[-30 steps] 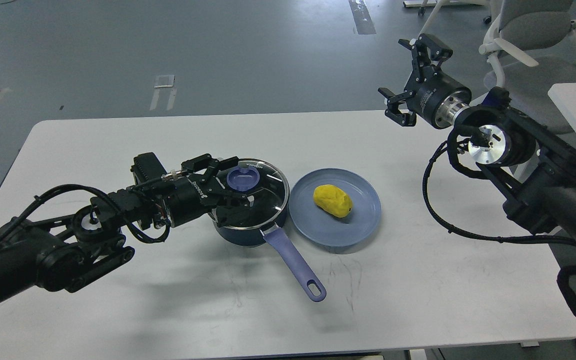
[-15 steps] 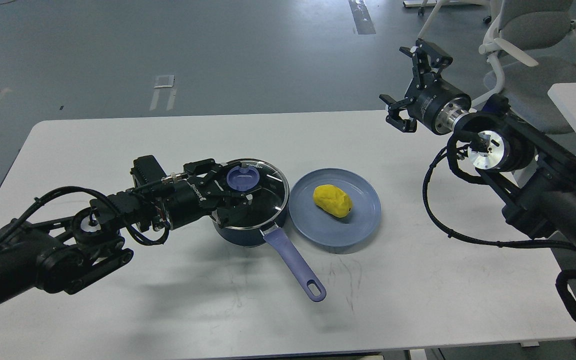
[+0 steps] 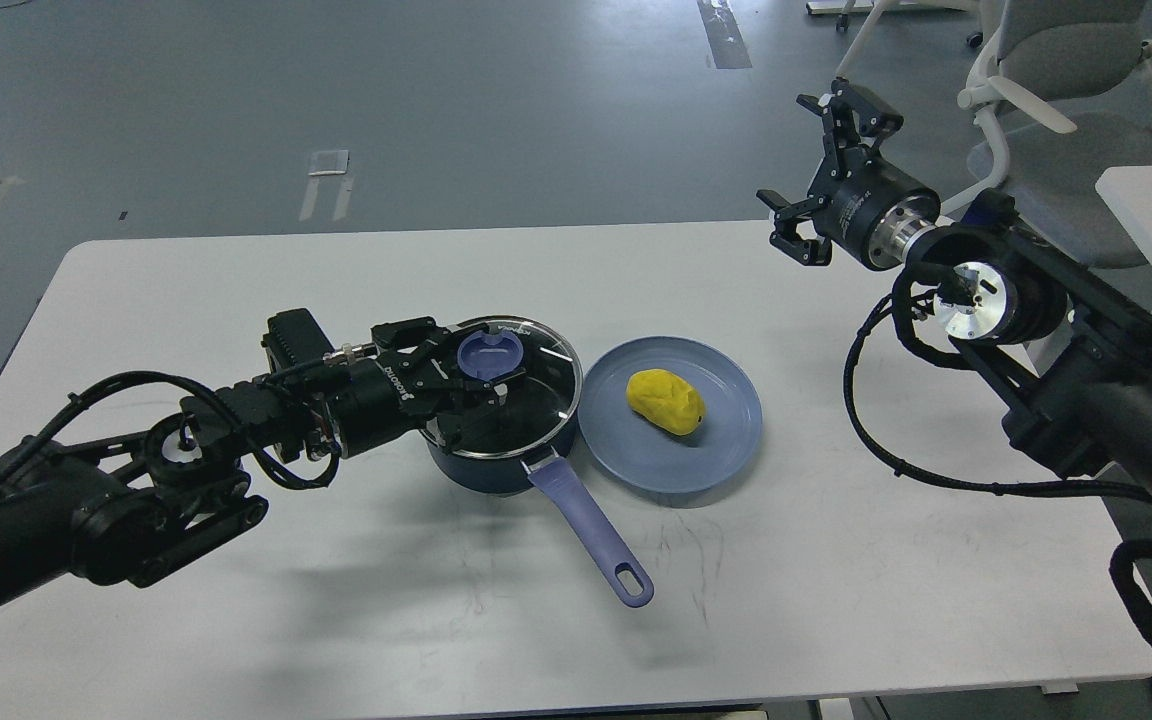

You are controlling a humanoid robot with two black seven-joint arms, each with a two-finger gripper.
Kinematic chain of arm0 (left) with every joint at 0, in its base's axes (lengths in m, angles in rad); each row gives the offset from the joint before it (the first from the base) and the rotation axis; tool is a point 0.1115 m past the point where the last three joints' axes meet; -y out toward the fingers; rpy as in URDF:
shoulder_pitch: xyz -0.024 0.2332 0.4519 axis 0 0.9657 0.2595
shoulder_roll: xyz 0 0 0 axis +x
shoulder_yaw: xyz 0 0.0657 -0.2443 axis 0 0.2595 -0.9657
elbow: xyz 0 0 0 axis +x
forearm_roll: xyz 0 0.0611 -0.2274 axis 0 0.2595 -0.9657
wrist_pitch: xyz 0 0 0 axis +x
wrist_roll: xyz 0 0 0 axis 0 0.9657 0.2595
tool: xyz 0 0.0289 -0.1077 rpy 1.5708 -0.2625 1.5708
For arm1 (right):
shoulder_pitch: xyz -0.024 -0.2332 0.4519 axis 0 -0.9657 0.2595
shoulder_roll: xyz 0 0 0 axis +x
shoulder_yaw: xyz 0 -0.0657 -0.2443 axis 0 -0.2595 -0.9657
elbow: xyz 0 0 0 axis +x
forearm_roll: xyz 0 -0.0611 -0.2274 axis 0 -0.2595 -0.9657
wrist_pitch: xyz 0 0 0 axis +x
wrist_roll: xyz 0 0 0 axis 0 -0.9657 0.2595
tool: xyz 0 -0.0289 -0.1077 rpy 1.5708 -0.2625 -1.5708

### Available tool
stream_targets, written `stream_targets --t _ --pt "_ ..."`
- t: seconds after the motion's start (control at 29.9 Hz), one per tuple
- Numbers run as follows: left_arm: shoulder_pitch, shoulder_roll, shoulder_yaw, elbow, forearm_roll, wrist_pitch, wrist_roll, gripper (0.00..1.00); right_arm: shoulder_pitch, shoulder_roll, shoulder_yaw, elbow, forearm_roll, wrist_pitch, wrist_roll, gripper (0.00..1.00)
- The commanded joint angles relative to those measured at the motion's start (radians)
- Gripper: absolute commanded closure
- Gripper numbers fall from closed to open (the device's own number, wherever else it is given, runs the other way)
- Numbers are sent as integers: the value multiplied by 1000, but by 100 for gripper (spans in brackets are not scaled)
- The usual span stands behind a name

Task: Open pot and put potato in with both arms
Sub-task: 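Lower the left gripper and grasp the lid's blue knob, then lift the lid off the saucepan and set it on the table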

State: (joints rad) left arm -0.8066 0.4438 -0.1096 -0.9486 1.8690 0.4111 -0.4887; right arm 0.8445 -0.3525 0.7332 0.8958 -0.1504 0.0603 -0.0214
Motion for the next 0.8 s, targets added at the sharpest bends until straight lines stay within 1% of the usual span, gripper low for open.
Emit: stream_targets --t 0.0,0.23,0.3,0.37,0.43,0.63,0.67,0.77 --pt "-8 4 1 -16 -10 0 0 56 2 -2 0 0 0 1 0 0" --pt "-20 10 -2 -22 -11 0 0 56 2 -3 0 0 0 1 0 0" --pt "-34 25 -2 -33 -11 0 0 70 2 -3 0 0 0 1 0 0" --pt "-42 42 -2 -48 -10 0 0 77 5 -3 0 0 0 1 0 0" --pt "-52 52 -2 -62 -11 0 0 80 7 -2 0 0 0 1 0 0" --pt "-82 108 -15 -104 -14 1 0 94 8 0 0 -1 0 1 0 0" --pt "-85 116 -18 -105 -20 1 0 100 8 0 0 -1 0 1 0 0" --pt "-103 156 -18 -105 -27 21 0 100 8 1 0 -3 0 1 0 0"
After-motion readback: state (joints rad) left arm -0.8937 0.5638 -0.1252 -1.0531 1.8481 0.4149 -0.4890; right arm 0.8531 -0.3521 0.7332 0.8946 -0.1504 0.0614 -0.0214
